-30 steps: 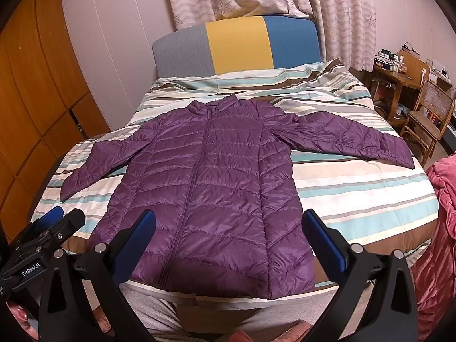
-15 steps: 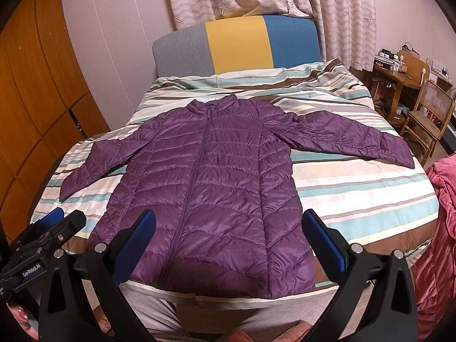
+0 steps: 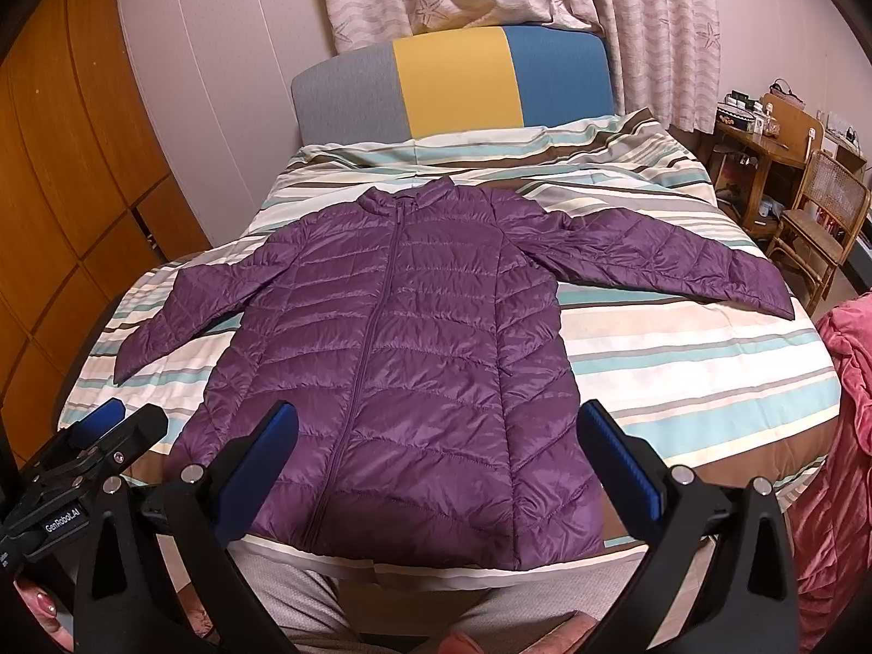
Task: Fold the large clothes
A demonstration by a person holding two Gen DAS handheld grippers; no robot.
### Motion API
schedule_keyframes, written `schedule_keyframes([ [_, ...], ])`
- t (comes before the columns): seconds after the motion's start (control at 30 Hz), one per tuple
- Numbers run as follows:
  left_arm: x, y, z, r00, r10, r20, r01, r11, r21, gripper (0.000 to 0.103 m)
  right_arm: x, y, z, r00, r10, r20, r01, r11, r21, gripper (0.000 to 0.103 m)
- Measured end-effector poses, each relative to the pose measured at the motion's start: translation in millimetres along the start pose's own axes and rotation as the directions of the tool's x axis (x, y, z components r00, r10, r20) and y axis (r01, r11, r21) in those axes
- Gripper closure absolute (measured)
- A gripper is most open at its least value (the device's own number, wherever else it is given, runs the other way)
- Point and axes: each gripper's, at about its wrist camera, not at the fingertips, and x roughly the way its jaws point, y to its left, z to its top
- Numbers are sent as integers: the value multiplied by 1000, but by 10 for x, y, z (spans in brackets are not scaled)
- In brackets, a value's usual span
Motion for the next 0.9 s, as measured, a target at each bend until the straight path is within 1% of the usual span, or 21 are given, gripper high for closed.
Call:
schedule_keyframes([
  [0.37, 7, 6, -5, 1000, 1, -9, -1, 1000, -2, 3, 10, -7, -5, 1000, 0, -2, 0, 1000, 3, 2],
  [0.67, 27, 3, -25, 1000, 1, -16, -1, 1000, -3, 3, 87, -40, -28, 1000, -3, -19, 3, 1000, 15, 2],
  [0.9, 78, -10, -52, 999, 0, -38, 0, 1000, -12, 3, 100, -50, -17, 1000, -6, -22, 7, 1000, 17, 2],
])
